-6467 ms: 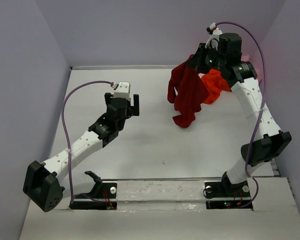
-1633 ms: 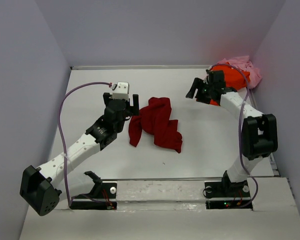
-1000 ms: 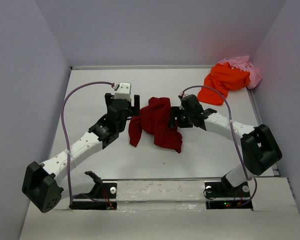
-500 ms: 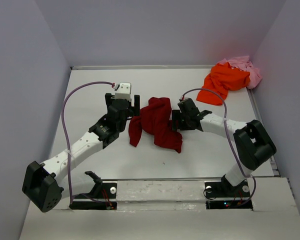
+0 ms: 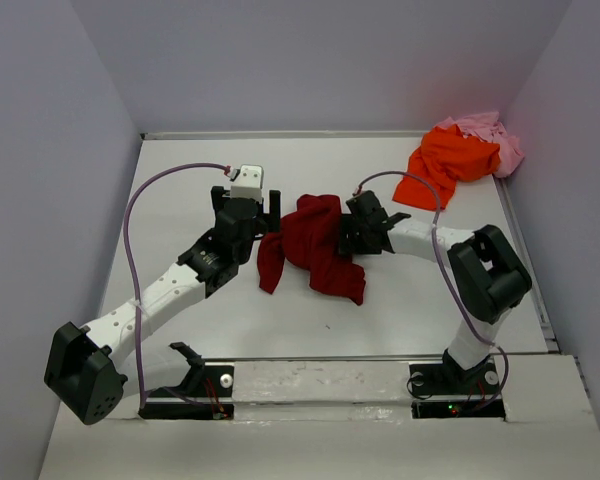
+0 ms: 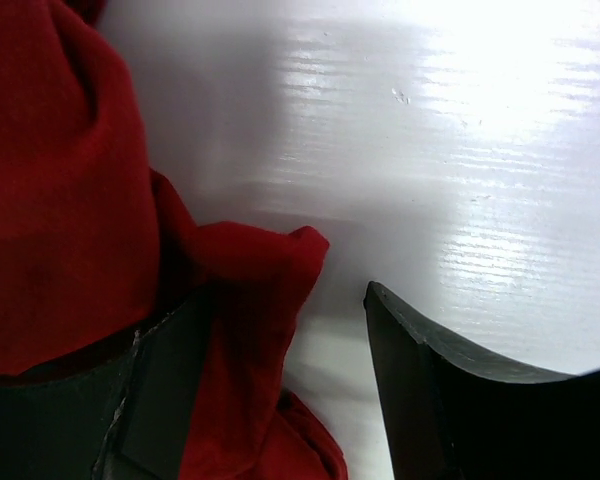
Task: Fold and stack the t-shirts
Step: Flatten out the tshirt
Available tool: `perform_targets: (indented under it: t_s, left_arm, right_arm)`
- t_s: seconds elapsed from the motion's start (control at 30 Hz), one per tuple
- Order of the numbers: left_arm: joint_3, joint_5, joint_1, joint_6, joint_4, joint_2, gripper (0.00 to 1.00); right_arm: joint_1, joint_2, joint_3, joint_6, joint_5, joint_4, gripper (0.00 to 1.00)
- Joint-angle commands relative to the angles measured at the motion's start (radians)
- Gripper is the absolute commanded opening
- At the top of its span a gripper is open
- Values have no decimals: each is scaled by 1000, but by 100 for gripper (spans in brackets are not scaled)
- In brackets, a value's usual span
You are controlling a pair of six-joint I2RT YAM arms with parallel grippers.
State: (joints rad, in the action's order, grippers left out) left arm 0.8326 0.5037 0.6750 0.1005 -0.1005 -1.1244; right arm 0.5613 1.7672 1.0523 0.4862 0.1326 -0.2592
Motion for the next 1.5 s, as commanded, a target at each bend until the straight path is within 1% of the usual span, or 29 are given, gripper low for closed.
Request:
perform_targets:
  t_s: [0.0, 0.13, 0.23, 0.27, 0.3, 0.33, 0.37, 0.4, 0.47, 0.57, 0.73, 0.83, 0.97, 1.07, 1.1, 1.27, 1.33, 1.47]
  left_arm:
    - [8, -1, 6, -10, -47, 18, 99]
    - [8, -1, 6, -12, -47, 18, 99]
    - [8, -2, 6, -12, -47, 18, 99]
    - [8, -2, 6, -12, -47, 18, 99]
    - [8, -4, 6, -12, -47, 17, 99]
    - [8, -2, 6, -12, -47, 17, 99]
    - [10, -2, 6, -13, -47, 17, 99]
    - [8, -2, 6, -15, -45, 17, 99]
    - [8, -2, 6, -15, -45, 20, 99]
    - [10, -1, 6, -16, -45, 21, 99]
    - [14, -10, 6, -15, -45, 8, 99]
    - [14, -7, 6, -12, -45, 5, 99]
    - [11, -5, 6, -12, -48, 11, 99]
    - [10, -7, 6, -12, -47, 11, 99]
    - [11, -7, 6, -9, -47, 11, 99]
    - [11, -10, 6, -7, -47, 14, 99]
    - [10, -11, 6, -5, -48, 17, 99]
    - [10, -14, 6, 1, -51, 9, 99]
  right_arm:
    - [0, 21, 52, 8, -16, 54, 68]
    - [0, 40, 72, 0, -14, 51, 61]
    - [0, 54, 81, -3, -13, 52, 51]
    - [0, 58, 83, -3, -10, 55, 45]
    - [0, 64, 81, -3, -7, 58, 32]
    - [0, 78, 80, -3, -4, 64, 24]
    - [0, 87, 78, -1, -4, 64, 18]
    - [0, 95, 80, -1, -5, 64, 8]
    - [9, 106, 78, -3, -2, 63, 0]
    - [9, 91, 80, -14, 5, 46, 0]
    - [19, -14, 90, -55, 32, 9, 0]
    - [19, -75, 141, -81, 53, -43, 0]
    - [19, -153, 238, -109, 73, -103, 0]
    - [19, -195, 342, -126, 76, -161, 0]
    - [19, -199, 398, -132, 75, -173, 0]
    - [19, -215, 532, -156, 56, -227, 0]
    - [19, -222, 566, -167, 35, -236, 0]
    - [19, -215, 691, -187, -16, -281, 0]
